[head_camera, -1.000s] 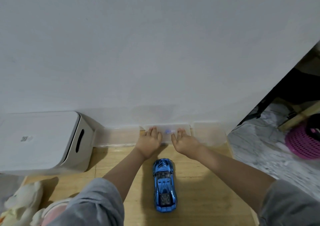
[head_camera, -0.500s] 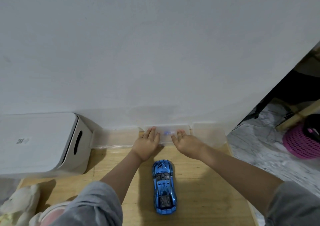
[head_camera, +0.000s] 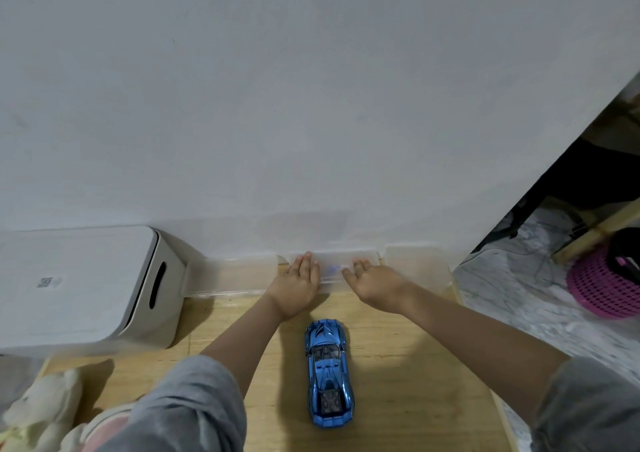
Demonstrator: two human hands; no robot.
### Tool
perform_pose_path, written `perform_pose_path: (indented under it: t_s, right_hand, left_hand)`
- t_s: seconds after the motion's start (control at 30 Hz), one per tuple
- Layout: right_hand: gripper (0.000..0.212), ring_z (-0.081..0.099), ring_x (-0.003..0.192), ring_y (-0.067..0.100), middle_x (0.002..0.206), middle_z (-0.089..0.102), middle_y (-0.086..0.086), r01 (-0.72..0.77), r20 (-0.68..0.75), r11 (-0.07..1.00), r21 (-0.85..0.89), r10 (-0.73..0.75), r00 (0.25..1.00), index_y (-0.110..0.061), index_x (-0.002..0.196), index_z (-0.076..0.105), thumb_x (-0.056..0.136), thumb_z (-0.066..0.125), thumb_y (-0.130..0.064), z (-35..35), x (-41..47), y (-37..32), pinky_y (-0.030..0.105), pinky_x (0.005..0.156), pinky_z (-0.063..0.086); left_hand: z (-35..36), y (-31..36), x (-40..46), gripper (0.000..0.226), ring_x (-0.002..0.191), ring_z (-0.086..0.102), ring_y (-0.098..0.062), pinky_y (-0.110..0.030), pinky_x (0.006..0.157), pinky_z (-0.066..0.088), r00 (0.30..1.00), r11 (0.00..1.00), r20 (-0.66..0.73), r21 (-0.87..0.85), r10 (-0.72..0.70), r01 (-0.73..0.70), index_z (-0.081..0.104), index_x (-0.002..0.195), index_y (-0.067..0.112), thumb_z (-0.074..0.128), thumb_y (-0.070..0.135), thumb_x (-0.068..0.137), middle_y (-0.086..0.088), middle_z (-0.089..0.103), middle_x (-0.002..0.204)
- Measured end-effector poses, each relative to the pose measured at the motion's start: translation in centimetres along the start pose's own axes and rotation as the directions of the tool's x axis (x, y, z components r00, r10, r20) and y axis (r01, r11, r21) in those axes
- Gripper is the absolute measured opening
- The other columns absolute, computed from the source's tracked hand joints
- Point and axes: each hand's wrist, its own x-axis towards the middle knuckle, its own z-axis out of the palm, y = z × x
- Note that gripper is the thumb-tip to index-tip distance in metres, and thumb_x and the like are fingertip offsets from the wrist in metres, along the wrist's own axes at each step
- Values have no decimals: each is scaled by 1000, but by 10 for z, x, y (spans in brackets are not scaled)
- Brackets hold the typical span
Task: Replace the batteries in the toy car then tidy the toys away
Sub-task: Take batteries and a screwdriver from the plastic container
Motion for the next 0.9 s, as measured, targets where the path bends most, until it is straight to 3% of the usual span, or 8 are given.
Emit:
perform_pose_path:
  t_s: [0.07, 0.13, 0.23, 0.5, 0.57, 0.67, 0.8, 0.9]
  right_hand:
    - [56, 26, 137, 46, 144, 22, 40, -20, -12, 999, 41, 20, 1000, 0, 146, 8, 97, 33, 6, -1, 0, 0, 60, 107, 28]
    - [56, 27, 137, 44, 145, 24, 38, -41, -22, 996, 82, 43, 999, -2, 147, 10, 96, 33, 4, -1, -1, 1, 57, 105, 32]
    - [54, 28, 138, 41, 147, 25, 34, -49, -39, 993, 111, 54, 998, -4, 147, 13, 97, 31, -2, -1, -3, 2, 55, 102, 36]
    - [48, 33, 137, 32, 149, 32, 22, -50, -96, 987, 152, 65, 993, -8, 146, 22, 99, 32, -17, -7, -9, 10, 48, 100, 41]
    - [47, 46, 127, 33, 140, 45, 19, -37, -215, 981, 188, 77, 974, -7, 142, 33, 97, 42, -16, -4, -10, 14, 46, 86, 53]
    - [41, 66, 82, 30, 103, 64, 15, 5, -403, 969, 249, 99, 910, -6, 117, 58, 78, 70, -9, -4, -10, 23, 35, 51, 55]
    - [25, 56, 64, 24, 80, 57, 7, -40, -536, 965, 259, 178, 825, -9, 89, 65, 68, 77, -7, -22, -5, 33, 30, 50, 44]
    - [18, 52, 58, 23, 69, 54, 5, -114, -597, 959, 259, 252, 762, -9, 75, 63, 68, 79, -4, -29, 2, 40, 26, 49, 34]
  left_hand:
    - [5, 1, 0, 56, 133, 36, -44, -48, 102, 41, 1000, 999, -7, 32, -6, 6, 22, 141, -14, 36, 26, 103, -37, 29, 143]
    - [6, -1, 2, 53, 127, 45, -43, -48, 96, 47, 999, 999, -36, -15, -29, 29, 32, 138, -13, 30, 26, 102, -35, 38, 139]
    - [4, -3, 1, 49, 97, 69, -33, -40, 68, 59, 999, 998, -43, -65, -18, 15, 64, 114, -4, 56, 37, 89, -26, 65, 112]
    - [-4, 0, -6, 74, 105, 65, -35, -43, 78, 58, 981, 970, -123, -212, -149, 121, 60, 119, -4, 88, 28, 58, -23, 63, 118]
    - [-6, 1, -5, 80, 110, 62, -35, -45, 86, 55, 973, 964, -143, -220, -183, 149, 52, 127, -3, 86, 28, 61, -22, 61, 123]
    - [-8, 1, -1, 94, 117, 57, -34, -47, 93, 50, 963, 960, -170, -224, -208, 168, 37, 133, 2, 83, 43, 63, -20, 57, 128]
    - [-9, 1, -2, 103, 124, 51, -35, -52, 98, 44, 952, 964, -219, -203, -213, 169, 33, 138, 5, 79, 56, 60, -21, 51, 136]
    - [-2, 1, -6, 113, 137, 29, -33, -55, 108, 22, 945, 973, -257, -156, -205, 168, 17, 147, 4, 72, 60, 66, -16, 29, 149]
